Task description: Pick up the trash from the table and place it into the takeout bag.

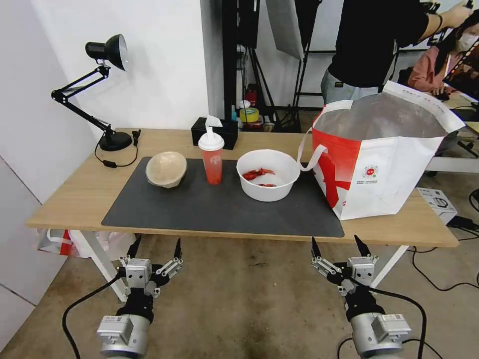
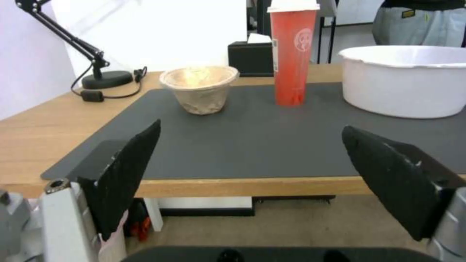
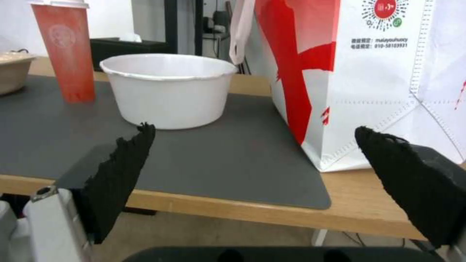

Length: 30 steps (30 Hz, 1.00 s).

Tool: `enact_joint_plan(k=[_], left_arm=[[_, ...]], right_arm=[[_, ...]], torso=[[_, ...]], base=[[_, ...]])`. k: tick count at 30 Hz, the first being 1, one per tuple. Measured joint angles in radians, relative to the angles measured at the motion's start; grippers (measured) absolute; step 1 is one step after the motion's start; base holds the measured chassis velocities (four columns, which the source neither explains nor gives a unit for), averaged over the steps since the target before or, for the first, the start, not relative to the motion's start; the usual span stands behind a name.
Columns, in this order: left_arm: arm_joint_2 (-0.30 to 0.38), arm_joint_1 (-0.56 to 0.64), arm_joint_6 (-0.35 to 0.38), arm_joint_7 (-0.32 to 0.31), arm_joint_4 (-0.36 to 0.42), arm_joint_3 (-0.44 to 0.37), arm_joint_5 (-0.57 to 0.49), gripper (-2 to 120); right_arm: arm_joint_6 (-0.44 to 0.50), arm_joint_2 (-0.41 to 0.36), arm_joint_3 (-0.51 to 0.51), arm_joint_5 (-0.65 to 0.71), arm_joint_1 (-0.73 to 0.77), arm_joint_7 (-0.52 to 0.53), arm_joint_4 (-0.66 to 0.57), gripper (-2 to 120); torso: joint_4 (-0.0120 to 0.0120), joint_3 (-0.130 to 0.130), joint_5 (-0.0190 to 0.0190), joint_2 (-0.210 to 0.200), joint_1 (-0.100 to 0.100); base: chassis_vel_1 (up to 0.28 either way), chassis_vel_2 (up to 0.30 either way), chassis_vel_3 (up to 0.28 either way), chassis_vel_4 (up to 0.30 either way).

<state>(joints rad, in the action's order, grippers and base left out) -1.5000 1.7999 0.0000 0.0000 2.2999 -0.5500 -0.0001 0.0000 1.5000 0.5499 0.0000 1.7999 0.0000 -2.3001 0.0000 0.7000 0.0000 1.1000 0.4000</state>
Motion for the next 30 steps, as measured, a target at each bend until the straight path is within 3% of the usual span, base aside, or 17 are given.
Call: enact_joint_plan(k=[14, 16, 17, 20, 22, 24, 25, 30], left_arm=[[0.011, -0.004, 0.004, -0.014, 0.003, 0.004, -0.014, 100], [0.034, -0.010, 0.012, -0.032, 0.012, 0.008, -0.031, 100], [0.034, -0.010, 0.012, -0.032, 0.012, 0.008, -0.031, 100], [0.107, -0.041, 0.046, -0.126, 0.051, 0.033, -0.125, 100], [0.126, -0.050, 0.055, -0.151, 0.062, 0.040, -0.150, 100], [0.185, -0.074, 0.084, -0.225, 0.095, 0.059, -0.226, 100], [0.185, -0.074, 0.084, -0.225, 0.095, 0.059, -0.226, 100], [0.310, -0.127, 0.145, -0.383, 0.164, 0.102, -0.384, 100]], right_arm=[[-0.006, -0.014, -0.002, 0.010, -0.004, 0.001, -0.005, 100], [-0.049, -0.094, -0.011, 0.073, -0.032, 0.018, -0.049, 100], [-0.049, -0.094, -0.011, 0.073, -0.032, 0.018, -0.049, 100], [-0.125, -0.233, -0.029, 0.183, -0.081, 0.048, -0.124, 100], [-0.141, -0.261, -0.032, 0.205, -0.091, 0.054, -0.139, 100], [-0.184, -0.344, -0.042, 0.270, -0.120, 0.071, -0.185, 100], [-0.184, -0.344, -0.042, 0.270, -0.120, 0.071, -0.185, 100], [-0.167, -0.378, -0.043, 0.297, -0.125, 0.073, -0.200, 100]], torso=[[-0.0001, 0.000, 0.0000, 0.000, 0.000], [0.0003, 0.000, -0.0005, 0.000, 0.000], [0.0003, 0.000, -0.0005, 0.000, 0.000], [-0.0001, 0.000, 0.0001, 0.000, 0.000], [0.0000, 0.000, 0.0000, 0.000, 0.000], [0.0003, 0.000, -0.0003, 0.000, 0.000], [0.0003, 0.000, -0.0003, 0.000, 0.000], [0.0000, 0.000, -0.0001, 0.000, 0.000]], base=[[0.000, 0.000, 0.000, 0.000], [0.000, 0.000, 0.000, 0.000], [0.000, 0.000, 0.000, 0.000], [0.000, 0.000, 0.000, 0.000], [0.000, 0.000, 0.000, 0.000], [0.000, 0.000, 0.000, 0.000], [0.000, 0.000, 0.000, 0.000], [0.000, 0.000, 0.000, 0.000]])
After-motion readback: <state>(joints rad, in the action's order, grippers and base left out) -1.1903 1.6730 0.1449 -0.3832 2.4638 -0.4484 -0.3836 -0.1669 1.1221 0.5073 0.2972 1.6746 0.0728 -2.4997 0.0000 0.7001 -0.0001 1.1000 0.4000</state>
